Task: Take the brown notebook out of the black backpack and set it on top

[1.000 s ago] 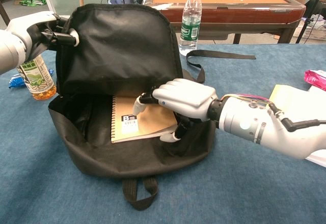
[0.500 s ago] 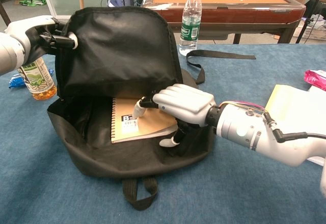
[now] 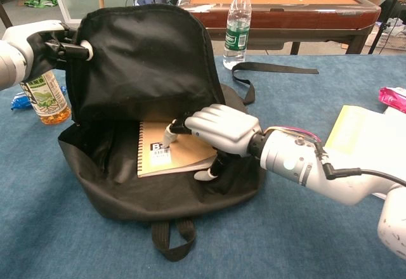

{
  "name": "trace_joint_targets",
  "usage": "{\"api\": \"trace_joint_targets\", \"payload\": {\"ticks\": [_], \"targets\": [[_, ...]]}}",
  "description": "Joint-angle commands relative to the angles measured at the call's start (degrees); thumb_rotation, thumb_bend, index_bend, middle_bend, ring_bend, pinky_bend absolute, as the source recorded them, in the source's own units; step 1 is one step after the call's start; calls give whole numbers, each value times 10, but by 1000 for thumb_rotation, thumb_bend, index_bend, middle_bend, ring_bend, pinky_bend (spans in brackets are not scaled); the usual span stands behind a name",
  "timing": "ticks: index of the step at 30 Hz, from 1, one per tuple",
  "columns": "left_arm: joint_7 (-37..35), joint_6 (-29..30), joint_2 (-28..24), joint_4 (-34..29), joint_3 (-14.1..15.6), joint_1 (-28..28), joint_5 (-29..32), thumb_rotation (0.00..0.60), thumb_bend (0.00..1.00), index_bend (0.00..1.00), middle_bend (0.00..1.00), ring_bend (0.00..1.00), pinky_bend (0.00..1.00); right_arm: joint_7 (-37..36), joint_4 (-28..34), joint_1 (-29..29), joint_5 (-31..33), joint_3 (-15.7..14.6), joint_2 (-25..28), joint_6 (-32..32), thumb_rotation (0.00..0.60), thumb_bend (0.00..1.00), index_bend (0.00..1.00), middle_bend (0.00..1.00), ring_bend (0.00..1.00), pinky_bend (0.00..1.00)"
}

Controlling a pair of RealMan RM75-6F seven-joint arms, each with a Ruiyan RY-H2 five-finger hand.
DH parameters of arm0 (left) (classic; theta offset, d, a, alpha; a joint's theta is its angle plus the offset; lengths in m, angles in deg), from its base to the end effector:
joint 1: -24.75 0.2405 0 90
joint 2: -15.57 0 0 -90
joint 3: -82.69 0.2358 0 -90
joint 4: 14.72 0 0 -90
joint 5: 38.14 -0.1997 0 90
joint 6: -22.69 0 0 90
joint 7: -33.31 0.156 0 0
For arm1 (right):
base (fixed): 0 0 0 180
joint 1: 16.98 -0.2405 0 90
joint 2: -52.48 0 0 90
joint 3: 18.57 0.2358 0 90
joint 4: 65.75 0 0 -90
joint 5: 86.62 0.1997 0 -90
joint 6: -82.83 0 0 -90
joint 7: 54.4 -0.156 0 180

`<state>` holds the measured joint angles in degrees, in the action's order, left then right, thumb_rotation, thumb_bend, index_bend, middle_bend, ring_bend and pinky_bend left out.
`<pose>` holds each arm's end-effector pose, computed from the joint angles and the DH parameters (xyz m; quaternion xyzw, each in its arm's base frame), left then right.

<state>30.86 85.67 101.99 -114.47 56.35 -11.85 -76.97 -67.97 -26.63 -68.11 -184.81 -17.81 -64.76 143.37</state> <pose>-0.1266 0.3488 0.0427 -0.3920 -0.6757 -0.5228 0.3413 -0.0839 -0.3223 -0.1268 0.8316 -0.2313 0.4409 0.2462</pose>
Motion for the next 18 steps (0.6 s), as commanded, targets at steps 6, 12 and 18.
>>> {"api": "trace_joint_targets", "payload": {"ticks": [6,12,18], "targets": [[-5,1,-3,0,-4,1,7,600,743,535,499,506,404,-35,-59,-11,-9,-8,-31,26,600,306,349,306,175,311],[-6,-1,-8,-3,-5,3,19,600,743,535,499,506,404,-53,-98,-16,-13,-14,-49,41,600,394,382,327,187,312],[-7,-6,-12,-5,-11,1,37,600,743,535,499,505,404,-64,-131,-19,-13,-15,-66,59,600,478,420,352,221,313]]}}
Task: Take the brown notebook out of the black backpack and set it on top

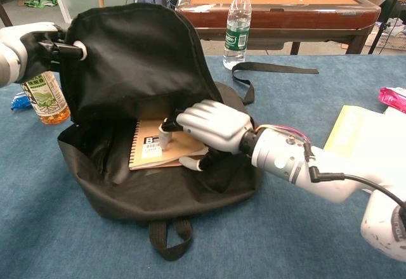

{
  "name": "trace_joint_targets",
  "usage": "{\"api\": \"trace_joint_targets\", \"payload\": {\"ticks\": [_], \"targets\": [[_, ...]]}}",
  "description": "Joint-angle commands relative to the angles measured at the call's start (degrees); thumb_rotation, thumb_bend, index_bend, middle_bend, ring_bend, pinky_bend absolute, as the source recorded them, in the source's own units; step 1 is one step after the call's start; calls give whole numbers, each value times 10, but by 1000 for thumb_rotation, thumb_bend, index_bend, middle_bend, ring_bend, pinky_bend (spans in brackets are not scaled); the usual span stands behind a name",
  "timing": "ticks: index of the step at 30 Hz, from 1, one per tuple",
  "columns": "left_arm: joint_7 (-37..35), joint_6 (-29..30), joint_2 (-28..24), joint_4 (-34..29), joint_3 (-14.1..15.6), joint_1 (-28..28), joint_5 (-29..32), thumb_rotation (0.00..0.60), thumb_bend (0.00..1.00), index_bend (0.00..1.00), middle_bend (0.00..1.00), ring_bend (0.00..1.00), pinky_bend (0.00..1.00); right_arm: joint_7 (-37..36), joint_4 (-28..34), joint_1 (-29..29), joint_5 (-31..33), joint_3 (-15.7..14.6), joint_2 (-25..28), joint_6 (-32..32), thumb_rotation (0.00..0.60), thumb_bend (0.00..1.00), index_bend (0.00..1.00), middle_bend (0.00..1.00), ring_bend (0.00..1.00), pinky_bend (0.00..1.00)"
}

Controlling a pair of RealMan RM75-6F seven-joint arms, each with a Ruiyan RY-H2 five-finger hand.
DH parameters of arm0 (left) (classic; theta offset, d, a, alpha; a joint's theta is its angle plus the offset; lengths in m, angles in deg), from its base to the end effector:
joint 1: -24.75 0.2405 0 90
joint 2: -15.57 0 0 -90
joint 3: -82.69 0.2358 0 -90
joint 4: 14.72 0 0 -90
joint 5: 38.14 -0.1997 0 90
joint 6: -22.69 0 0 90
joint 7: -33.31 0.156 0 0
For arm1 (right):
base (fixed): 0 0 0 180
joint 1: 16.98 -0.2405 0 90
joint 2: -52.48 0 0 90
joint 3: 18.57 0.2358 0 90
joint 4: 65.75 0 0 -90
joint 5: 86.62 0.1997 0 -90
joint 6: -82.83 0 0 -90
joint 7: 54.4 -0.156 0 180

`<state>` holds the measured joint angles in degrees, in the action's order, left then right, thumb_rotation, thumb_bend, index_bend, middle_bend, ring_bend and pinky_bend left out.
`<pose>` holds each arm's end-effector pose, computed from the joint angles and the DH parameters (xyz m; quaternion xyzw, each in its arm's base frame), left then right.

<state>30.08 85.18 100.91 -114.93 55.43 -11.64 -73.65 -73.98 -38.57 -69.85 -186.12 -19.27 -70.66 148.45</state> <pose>-0.1333 0.3505 0.0468 -0.3679 -0.6925 -0.5177 0.3421 -0.0749 -0.3282 -0.1309 0.8236 -0.2068 0.4690 0.2428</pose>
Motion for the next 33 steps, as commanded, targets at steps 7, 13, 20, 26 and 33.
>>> {"api": "trace_joint_targets", "payload": {"ticks": [7,13,20,26,33], "targets": [[2,-2,-4,3,-5,-3,20,600,742,529,492,502,404,-10,-41,0,3,-2,-19,26,600,565,664,469,318,344],[5,-6,-7,5,-7,-7,34,600,741,525,483,491,404,-13,-44,6,6,-2,-18,45,600,603,787,561,407,394],[8,-8,-8,12,-9,-12,42,600,736,517,475,484,404,-16,-12,11,7,1,1,89,600,608,841,604,466,431],[9,-7,-8,16,-8,-13,46,600,730,516,474,482,404,-3,50,18,-2,0,38,134,600,609,868,623,497,457],[10,-8,-11,13,-6,-13,44,600,723,514,466,471,404,39,196,34,-20,0,121,192,600,611,878,634,519,476]]}}
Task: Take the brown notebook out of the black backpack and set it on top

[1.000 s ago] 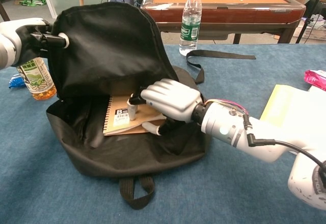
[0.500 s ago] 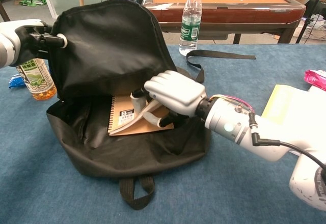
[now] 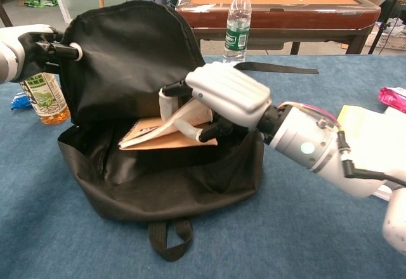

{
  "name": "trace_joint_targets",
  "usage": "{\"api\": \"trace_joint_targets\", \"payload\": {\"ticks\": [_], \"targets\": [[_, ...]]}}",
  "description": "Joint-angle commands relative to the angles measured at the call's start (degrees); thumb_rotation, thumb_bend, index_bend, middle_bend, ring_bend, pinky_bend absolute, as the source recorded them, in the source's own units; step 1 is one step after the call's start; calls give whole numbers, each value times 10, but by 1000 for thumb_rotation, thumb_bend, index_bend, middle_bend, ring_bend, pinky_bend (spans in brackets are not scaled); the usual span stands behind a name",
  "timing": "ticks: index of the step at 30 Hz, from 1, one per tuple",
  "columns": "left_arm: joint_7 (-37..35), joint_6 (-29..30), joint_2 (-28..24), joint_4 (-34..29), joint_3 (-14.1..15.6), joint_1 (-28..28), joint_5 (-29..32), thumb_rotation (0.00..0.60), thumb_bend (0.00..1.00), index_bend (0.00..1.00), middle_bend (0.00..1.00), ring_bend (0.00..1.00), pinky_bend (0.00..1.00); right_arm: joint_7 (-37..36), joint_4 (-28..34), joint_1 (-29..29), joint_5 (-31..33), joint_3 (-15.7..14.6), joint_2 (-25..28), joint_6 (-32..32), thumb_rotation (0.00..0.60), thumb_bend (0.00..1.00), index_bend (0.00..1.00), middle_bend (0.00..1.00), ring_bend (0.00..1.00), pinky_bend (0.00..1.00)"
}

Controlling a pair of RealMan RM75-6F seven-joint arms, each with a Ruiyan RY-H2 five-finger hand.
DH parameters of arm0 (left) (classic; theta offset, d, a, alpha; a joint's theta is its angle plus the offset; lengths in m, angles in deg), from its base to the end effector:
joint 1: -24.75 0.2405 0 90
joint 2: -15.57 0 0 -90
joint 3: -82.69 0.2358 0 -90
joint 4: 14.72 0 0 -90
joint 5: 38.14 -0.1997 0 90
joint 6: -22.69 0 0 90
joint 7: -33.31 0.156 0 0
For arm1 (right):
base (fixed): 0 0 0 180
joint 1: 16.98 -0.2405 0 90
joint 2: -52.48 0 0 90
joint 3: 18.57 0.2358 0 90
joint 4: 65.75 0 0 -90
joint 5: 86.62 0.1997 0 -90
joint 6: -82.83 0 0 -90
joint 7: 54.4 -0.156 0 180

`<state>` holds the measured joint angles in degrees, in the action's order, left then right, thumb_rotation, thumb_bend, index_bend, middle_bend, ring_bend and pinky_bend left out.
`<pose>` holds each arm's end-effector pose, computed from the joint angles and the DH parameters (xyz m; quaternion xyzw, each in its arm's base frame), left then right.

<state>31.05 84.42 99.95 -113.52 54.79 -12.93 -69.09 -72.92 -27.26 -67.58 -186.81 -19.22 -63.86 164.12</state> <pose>-0.1410 0.3583 0.0502 -0.3555 -0.7013 -0.5041 0.3573 -0.0624 -0.3122 -0.0794 0.7602 -0.1812 0.5857 0.2153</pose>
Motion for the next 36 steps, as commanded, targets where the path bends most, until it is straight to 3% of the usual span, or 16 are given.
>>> {"api": "trace_joint_targets", "payload": {"ticks": [1,8,18,23,26,31,36], "targets": [[0,0,-2,-2,1,0,-2,600,723,514,464,470,404,36,109,15,-15,-1,68,42,600,612,879,635,520,476],[0,-4,-8,-15,8,4,-7,600,721,498,448,457,404,89,318,38,-32,7,196,80,600,612,888,642,529,499],[-5,-19,-27,-39,29,14,-51,600,627,350,353,374,404,114,499,83,-38,25,330,119,600,611,888,642,529,500],[-19,-27,-42,-57,42,26,-96,600,574,140,149,170,364,116,550,104,-27,39,381,125,600,611,888,642,529,510],[-25,-25,-48,-66,49,33,-121,600,536,69,78,98,317,113,569,115,-21,43,404,125,600,611,888,642,529,510],[-31,-16,-59,-82,65,46,-159,600,492,3,4,23,255,113,586,136,-2,51,435,120,600,611,888,642,529,510],[-37,-3,-67,-97,76,58,-187,600,475,0,0,0,212,131,584,154,21,57,456,105,600,611,888,642,529,511]]}}
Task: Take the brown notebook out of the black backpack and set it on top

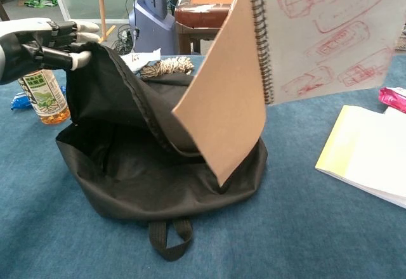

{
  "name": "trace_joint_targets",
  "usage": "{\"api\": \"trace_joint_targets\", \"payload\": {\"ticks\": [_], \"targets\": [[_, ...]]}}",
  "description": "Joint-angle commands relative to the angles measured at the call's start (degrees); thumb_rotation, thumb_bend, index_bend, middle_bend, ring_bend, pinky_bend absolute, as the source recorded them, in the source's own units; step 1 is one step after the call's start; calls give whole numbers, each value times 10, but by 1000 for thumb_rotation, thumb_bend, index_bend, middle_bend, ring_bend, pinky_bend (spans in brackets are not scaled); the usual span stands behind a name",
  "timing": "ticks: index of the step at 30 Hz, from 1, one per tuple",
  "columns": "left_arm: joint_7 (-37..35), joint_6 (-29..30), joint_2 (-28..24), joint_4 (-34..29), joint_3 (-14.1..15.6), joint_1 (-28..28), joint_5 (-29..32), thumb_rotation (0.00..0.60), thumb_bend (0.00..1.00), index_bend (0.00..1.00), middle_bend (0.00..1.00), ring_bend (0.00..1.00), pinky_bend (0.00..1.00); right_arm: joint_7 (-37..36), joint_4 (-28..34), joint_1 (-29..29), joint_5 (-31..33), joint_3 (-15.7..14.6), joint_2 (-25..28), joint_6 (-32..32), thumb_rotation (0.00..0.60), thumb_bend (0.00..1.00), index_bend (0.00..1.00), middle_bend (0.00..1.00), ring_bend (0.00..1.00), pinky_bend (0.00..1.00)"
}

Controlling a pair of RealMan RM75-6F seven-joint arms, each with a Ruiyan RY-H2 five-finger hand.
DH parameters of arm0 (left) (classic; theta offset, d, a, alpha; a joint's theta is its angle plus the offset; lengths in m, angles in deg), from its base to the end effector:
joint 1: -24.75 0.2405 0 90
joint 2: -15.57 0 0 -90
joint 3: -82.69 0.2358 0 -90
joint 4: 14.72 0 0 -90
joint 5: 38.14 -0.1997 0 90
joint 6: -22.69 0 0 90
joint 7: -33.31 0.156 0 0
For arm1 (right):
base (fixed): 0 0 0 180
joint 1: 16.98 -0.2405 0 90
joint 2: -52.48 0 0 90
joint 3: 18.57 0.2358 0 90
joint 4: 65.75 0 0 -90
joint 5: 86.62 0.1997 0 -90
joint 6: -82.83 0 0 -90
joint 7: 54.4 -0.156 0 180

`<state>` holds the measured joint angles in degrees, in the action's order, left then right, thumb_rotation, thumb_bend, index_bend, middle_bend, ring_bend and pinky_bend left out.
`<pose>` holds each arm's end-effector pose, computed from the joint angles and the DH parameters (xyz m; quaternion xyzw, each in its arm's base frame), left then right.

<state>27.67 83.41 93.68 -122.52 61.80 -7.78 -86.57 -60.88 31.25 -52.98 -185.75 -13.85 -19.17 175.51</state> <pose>-0.1299 0.3184 0.0595 -0.4577 -0.6550 -0.5120 0.3151 -0.0895 -0.2737 0.1338 0.6383 -0.2165 0.6735 0.3035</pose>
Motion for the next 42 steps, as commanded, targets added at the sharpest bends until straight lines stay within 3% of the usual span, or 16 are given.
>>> {"api": "trace_joint_targets", "payload": {"ticks": [1,19,29,35,38,42], "targets": [[-3,10,-5,-8,8,8,-18,600,473,0,0,0,205,14,-2,11,15,6,12,-12,600,611,888,642,529,511],[-14,37,-23,-21,13,26,-46,600,469,0,0,0,126,128,-88,-11,106,53,8,-142,600,611,888,641,529,511],[0,30,-31,-37,31,28,-46,600,459,0,0,0,114,225,-169,-63,92,53,-79,-210,600,611,888,640,529,510],[3,28,-31,-40,34,28,-39,600,451,0,0,0,105,269,-174,-77,99,48,-121,-237,600,611,886,613,520,510],[3,26,-31,-40,35,27,-37,600,451,0,0,0,104,288,-164,-79,110,50,-132,-249,600,611,823,560,476,505],[2,24,-27,-35,35,25,-37,600,451,0,0,0,104,296,-145,-84,126,56,-140,-264,600,611,571,392,311,421]]}}
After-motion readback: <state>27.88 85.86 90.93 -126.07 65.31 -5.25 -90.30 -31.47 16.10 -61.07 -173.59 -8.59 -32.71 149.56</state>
